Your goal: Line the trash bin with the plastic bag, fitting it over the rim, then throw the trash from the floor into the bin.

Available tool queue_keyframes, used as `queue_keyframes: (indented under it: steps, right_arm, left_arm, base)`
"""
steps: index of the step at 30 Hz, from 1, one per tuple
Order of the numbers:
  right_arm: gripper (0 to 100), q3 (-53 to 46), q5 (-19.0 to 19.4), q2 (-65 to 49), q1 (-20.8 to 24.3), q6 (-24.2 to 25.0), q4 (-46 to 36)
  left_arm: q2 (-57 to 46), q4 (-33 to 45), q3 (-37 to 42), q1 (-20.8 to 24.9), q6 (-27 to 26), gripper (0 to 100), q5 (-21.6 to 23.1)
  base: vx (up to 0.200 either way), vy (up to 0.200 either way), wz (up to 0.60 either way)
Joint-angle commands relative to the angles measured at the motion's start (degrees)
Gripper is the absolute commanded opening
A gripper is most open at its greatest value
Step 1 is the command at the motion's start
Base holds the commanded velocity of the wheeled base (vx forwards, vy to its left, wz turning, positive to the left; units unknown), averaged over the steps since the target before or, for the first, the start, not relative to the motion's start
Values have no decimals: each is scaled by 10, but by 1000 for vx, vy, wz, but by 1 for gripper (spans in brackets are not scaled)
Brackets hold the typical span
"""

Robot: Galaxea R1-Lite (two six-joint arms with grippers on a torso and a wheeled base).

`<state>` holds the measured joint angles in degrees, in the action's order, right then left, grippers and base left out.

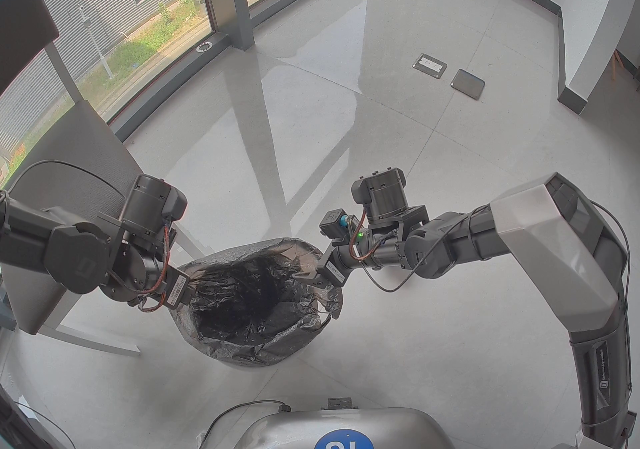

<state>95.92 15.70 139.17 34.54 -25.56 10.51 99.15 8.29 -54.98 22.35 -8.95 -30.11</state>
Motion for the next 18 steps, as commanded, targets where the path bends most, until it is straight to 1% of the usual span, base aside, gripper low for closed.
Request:
queue_keyframes:
  steps: [1,4,5,7,18]
  right_arm:
    - [100,17,0,23,-5,-1,0]
    - [100,36,3,37,-10,-1,0]
    - [0,39,8,40,-11,-1,1]
    - [0,43,16,42,-11,1,3]
    - [0,45,15,37,-10,18,4]
  left_arm:
    - [-11,0,0,0,0,100,0]
    - [-14,-1,0,-1,0,100,0]
    - [-14,-1,0,-1,0,100,0]
    - [-16,-1,0,-1,0,100,0]
    - [-18,-2,0,-2,1,100,0]
  base:
    - [0,0,0]
    - [0,0,0]
    - [0,0,0]
    - [0,0,0]
    - [0,0,0]
